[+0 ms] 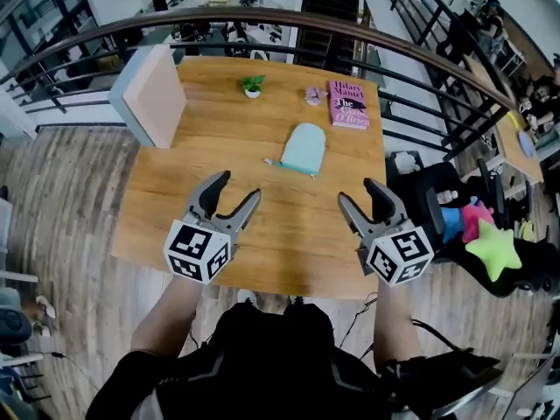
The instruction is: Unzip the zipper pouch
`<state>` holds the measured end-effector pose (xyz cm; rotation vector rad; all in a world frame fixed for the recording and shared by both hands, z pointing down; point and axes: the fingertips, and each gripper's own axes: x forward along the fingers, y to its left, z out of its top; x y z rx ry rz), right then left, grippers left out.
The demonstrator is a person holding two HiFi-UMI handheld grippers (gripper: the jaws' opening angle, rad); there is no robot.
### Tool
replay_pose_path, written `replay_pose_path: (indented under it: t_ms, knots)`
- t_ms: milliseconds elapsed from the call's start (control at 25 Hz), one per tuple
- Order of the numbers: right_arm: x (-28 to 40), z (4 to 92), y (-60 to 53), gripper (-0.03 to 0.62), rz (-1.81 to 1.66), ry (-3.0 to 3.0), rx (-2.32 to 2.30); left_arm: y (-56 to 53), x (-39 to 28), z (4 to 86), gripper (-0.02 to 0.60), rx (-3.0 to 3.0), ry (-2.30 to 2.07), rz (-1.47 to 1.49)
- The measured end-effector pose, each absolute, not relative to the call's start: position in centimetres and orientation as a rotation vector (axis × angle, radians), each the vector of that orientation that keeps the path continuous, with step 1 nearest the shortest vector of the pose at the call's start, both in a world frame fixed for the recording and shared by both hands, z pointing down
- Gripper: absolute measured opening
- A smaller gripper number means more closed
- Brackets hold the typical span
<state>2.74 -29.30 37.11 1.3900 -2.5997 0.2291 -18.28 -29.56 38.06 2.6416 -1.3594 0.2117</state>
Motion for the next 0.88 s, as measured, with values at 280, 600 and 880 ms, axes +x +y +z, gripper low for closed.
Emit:
replay_pose_path:
  t_ms: [280, 600, 880]
  knots:
    - [4.9, 40.4, -34.0, 0.264, 0.265, -2.639, 1.239, -30.5, -15.3, 39.9, 0.293, 2.584, -1.420, 0.281]
    - [7.2, 46.2, -39.0, 0.242, 0.258, -2.625, 1.088, -31.5, -13.9, 43.4, 0.276, 2.436, -1.527, 0.317]
    - [7.3, 53.4, -42.7, 0.225, 0.294, -2.580, 0.920, -31.4, -12.0, 46.9, 0.255, 2.390, -1.549, 0.369]
